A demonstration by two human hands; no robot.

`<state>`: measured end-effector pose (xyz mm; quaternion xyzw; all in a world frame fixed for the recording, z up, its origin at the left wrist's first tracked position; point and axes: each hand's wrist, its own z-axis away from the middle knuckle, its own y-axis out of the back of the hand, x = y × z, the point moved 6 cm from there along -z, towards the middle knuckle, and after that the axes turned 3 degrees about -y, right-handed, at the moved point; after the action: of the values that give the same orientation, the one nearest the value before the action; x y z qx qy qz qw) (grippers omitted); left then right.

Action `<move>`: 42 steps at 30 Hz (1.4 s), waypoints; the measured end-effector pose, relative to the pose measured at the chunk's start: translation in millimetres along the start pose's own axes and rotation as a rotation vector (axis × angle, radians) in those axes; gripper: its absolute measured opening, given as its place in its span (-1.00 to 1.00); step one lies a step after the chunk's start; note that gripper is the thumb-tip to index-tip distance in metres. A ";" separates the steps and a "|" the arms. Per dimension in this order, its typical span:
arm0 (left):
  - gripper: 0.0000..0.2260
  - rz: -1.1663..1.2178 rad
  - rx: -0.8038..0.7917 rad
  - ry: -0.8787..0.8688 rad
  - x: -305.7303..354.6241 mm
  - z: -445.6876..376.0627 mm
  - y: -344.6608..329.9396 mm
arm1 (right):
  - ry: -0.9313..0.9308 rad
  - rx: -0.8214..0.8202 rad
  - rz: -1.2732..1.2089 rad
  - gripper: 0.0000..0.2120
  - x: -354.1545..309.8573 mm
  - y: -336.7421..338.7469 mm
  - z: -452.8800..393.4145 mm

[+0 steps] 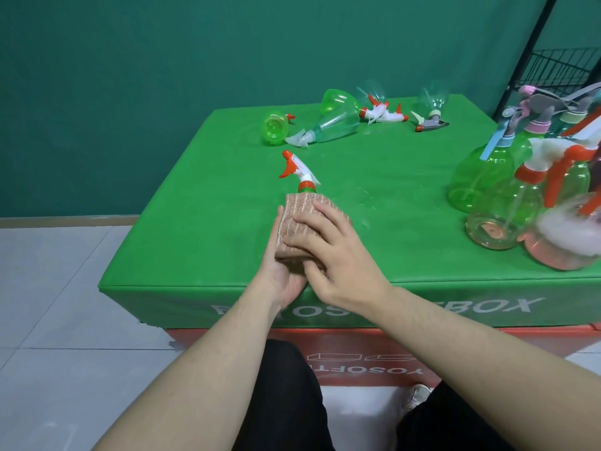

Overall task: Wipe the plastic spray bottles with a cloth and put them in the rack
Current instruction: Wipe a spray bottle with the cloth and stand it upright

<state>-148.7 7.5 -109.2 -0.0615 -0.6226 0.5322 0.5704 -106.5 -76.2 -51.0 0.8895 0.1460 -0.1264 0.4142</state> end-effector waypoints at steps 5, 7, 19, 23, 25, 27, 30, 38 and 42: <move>-0.30 -0.033 -0.024 0.079 -3.4 2.4 -1.3 | 0.107 -0.027 0.105 -0.68 -2.5 -3.2 16.3; -0.31 -0.046 -0.014 0.087 -4.3 1.3 -1.7 | 0.095 0.002 0.092 -0.71 -2.0 1.5 17.1; -0.67 -0.105 -0.042 0.023 -1.8 3.8 -6.9 | -0.047 0.028 0.209 -0.54 -0.8 14.3 -7.4; -0.72 -0.155 -0.062 0.016 -2.0 2.2 -3.3 | -0.227 -0.084 0.174 -0.44 12.5 13.4 -25.9; -0.71 -0.196 -0.071 0.013 -0.9 3.3 -5.8 | -0.370 -0.135 0.084 -0.39 21.3 13.1 -35.5; -0.69 -0.202 -0.076 0.002 0.6 4.1 -7.6 | -0.441 -0.145 0.005 -0.42 25.5 11.2 -43.9; -0.67 -0.190 -0.086 0.001 -0.7 3.7 -7.8 | -0.514 -0.116 -0.075 -0.47 33.2 10.4 -48.4; -0.67 -0.079 -0.042 -0.005 -1.8 1.2 -1.2 | -0.221 -0.020 0.039 -0.64 14.2 3.5 -32.3; -0.59 -0.060 -0.022 -0.007 -2.2 1.0 -1.1 | -0.025 0.014 0.092 -0.72 7.6 1.1 -14.4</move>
<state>-148.1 5.0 -109.5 -0.0474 -0.6319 0.5081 0.5833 -97.5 -64.6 -43.8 0.8966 0.0988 -0.1193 0.4149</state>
